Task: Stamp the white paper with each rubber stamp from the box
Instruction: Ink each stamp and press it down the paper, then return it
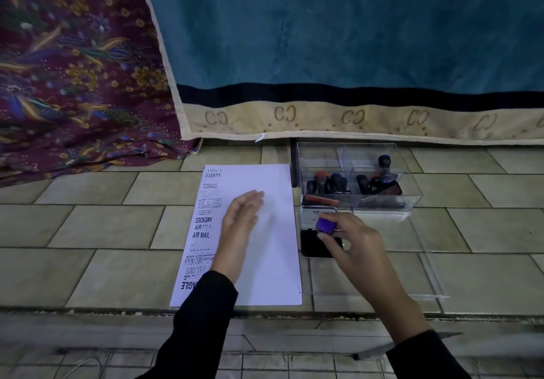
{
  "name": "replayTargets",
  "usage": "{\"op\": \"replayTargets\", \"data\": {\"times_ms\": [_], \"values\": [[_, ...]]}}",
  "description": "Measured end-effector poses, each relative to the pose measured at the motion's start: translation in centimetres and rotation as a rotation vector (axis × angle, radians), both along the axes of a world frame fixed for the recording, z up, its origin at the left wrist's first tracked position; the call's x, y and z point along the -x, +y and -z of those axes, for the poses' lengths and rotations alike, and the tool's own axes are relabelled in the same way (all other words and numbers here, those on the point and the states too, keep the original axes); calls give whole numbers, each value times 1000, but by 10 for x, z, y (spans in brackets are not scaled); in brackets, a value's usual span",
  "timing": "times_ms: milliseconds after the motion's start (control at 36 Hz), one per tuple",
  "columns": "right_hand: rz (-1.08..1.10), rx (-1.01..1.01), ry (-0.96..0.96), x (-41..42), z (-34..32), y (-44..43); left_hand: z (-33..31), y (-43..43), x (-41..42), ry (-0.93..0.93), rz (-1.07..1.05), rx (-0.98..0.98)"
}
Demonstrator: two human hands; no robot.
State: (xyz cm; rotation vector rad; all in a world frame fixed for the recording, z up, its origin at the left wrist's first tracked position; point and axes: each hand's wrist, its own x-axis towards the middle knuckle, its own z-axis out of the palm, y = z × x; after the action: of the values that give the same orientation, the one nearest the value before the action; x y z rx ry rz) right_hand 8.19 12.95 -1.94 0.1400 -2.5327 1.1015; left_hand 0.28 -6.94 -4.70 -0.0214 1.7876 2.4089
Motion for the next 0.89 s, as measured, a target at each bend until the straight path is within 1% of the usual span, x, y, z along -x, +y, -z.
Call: {"op": "replayTargets", "data": {"times_ms": [56,83,139,167,222,278,306,361,389,417,528,889], "values": [[-18,60,16,-1,-4,-11,-5,-19,7,36,-86,-86],[-31,105,-7,-1,-5,-18,-8,-30,10,66,-118,-103],[-67,171,-78,-2,-6,-34,-12,-54,15,135,-175,-44],[-96,172,-100,-2,-5,-44,-12,-66,16,177,-203,31],[-177,141,-102,-3,-1,-62,-8,-88,18,218,-229,211],[-259,112,-117,-4,1,-80,2,-109,19,274,-180,442],[-289,93,-128,-4,3,-88,9,-118,22,327,-143,616],[-333,56,-148,-3,6,-102,23,-132,30,478,-87,1029],[-354,45,-159,-3,8,-108,30,-134,33,525,-64,1170],[-376,41,-170,-2,9,-113,35,-134,33,520,-40,1244],[-437,8,-185,0,10,-129,44,-130,28,454,-8,1321],[-456,-31,-200,2,14,-141,47,-130,31,466,-26,1312]]}}
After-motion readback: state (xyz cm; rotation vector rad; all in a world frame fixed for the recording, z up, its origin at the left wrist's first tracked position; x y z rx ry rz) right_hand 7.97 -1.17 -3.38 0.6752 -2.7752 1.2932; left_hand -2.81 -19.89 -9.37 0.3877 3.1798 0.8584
